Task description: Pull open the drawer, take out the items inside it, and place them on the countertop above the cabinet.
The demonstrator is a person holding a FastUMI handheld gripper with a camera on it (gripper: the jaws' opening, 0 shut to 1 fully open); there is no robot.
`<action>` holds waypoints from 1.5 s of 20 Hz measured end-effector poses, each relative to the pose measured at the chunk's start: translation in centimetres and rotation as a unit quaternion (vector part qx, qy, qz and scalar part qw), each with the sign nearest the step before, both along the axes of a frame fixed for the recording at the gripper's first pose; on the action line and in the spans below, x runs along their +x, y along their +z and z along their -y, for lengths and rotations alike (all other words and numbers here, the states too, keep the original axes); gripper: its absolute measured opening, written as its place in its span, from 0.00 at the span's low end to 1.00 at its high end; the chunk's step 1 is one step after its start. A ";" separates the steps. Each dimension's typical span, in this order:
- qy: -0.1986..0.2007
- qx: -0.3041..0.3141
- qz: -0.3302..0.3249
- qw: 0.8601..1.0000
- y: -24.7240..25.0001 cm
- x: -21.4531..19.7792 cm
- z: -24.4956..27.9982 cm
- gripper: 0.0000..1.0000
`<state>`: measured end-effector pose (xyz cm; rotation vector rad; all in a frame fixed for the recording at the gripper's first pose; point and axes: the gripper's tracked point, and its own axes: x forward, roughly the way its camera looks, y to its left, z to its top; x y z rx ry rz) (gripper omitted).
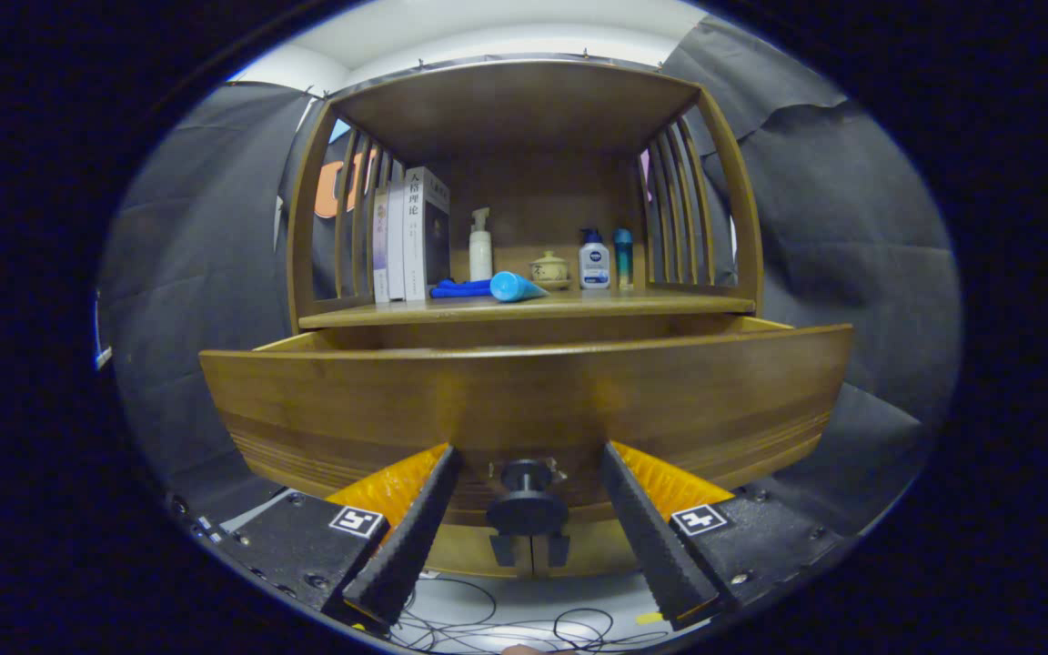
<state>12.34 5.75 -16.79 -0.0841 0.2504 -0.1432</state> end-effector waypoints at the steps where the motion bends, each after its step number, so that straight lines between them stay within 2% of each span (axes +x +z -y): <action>1: -0.001 0.001 -0.004 1.000 0.2 0.6 0.0 1.00; 20: -0.011 -0.021 -0.037 0.999 0.0 10.6 1.2 1.00; 25: -0.014 -0.022 -0.041 0.999 -0.2 12.2 1.5 1.00; 30: -0.007 -0.030 -0.056 0.998 -0.1 11.9 1.1 1.00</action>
